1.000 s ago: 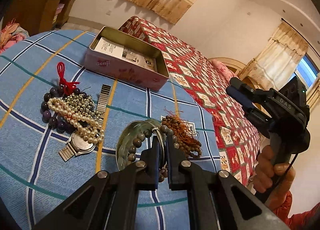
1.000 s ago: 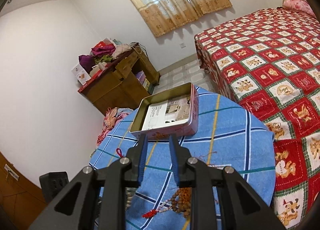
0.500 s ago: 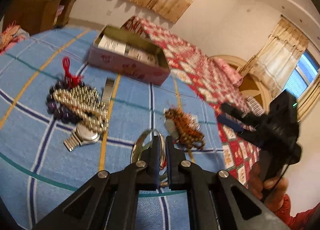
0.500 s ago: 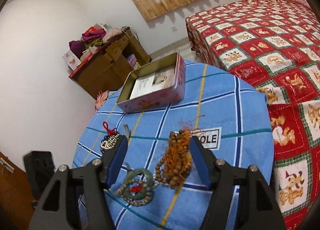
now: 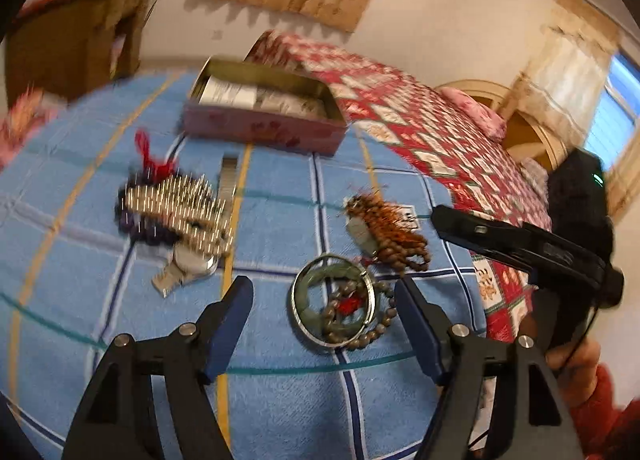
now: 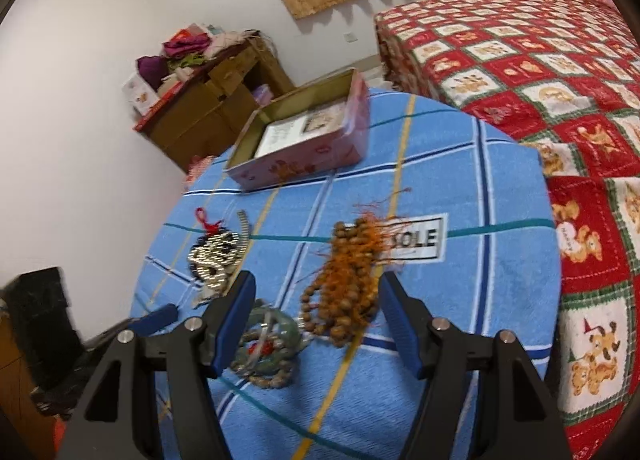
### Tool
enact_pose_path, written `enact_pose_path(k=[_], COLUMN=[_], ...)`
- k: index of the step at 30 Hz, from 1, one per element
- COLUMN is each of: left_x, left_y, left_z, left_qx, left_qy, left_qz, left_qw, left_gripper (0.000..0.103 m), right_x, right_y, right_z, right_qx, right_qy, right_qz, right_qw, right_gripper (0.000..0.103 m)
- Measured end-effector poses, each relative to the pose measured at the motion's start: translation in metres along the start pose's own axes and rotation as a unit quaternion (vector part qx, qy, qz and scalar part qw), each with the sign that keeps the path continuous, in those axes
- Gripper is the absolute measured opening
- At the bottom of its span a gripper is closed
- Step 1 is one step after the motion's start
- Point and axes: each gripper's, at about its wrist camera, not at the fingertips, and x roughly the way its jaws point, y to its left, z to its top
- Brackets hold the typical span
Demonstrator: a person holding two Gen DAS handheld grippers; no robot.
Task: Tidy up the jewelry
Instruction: 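Lower the green jade bangle onto the cloth and open the left tool, then grasp the silver hoop bangle with the left tool while the right tool regrasps the brown beads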
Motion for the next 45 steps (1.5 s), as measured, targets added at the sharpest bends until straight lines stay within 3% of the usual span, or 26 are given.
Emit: enact_pose_path(k=[2,4,6,7,8,14,16,17,19,23,26,36,41,42,45], left_x=[0.001,-0.006,-0.008,-0.005,0.000,0.028,0.031,0.034,0.037,0.038,0.038,0.051,0.051,0.050,0.041], left_y=[0.005,-0.009,-0.031,-0.038,-0.040,-0.036,-0.036,-0.035,-0.035,-0.030,-0.028,-0.030,-0.030,-0.029,-0.025], left_z=[-0.004,-0.005,-0.005,-0.004,-0.003,-0.002,-0.005,-0.006,-0.009,-0.009,-0.007,-0.006,-0.006,-0.007,-0.006], left_qx=[-0.034,-0.001,0.057,0.070,0.074,0.061,0.061,0.060,0.059,0.047,0.039,0.037,0.045,0.043,0.035], left_qy=[0.014,-0.005,-0.014,-0.006,0.002,0.052,0.060,0.068,0.077,0.082,0.099,0.118,0.105,0.100,0.079], left_qz=[-0.032,-0.047,-0.052,-0.055,-0.057,-0.041,-0.043,-0.045,-0.040,-0.049,-0.018,-0.024,-0.024,-0.030,-0.044], left_qw=[0.9988,0.9989,0.9969,0.9960,0.9957,0.9960,0.9954,0.9948,0.9945,0.9944,0.9941,0.9920,0.9932,0.9936,0.9953], left_gripper=[0.073,0.071,0.046,0.041,0.036,0.036,0.027,0.018,0.012,0.010,0.011,0.011,0.010,0.004,0.004], right_x=[0.000,0.000,-0.001,-0.001,-0.002,-0.013,-0.015,-0.015,-0.016,-0.016,-0.019,-0.022,-0.024,-0.025,-0.027], right_y=[0.003,0.003,-0.001,-0.002,-0.005,-0.010,-0.014,-0.015,-0.020,-0.024,-0.025,-0.031,-0.031,-0.031,-0.032], right_z=[-0.001,-0.001,-0.001,0.000,0.000,0.001,0.002,0.002,0.002,0.001,0.000,-0.001,0.001,0.001,0.001], right_qx=[-0.005,-0.004,0.005,0.009,0.016,0.022,0.028,0.031,0.040,0.050,0.052,0.063,0.062,0.062,0.064], right_qy=[0.001,-0.001,-0.004,-0.005,-0.007,-0.018,-0.019,-0.020,-0.021,-0.022,-0.022,-0.023,-0.028,-0.029,-0.034], right_qz=[-0.006,-0.009,-0.011,-0.011,-0.012,-0.017,-0.018,-0.018,-0.017,-0.015,-0.015,-0.017,-0.017,-0.017,-0.014], right_qw=[1.000,1.000,1.000,1.000,1.000,0.999,0.999,0.999,0.999,0.998,0.998,0.998,0.998,0.998,0.997], right_gripper=[0.059,0.059,0.059,0.059,0.059,0.059,0.059,0.059,0.059,0.059,0.059,0.059,0.059,0.059,0.059])
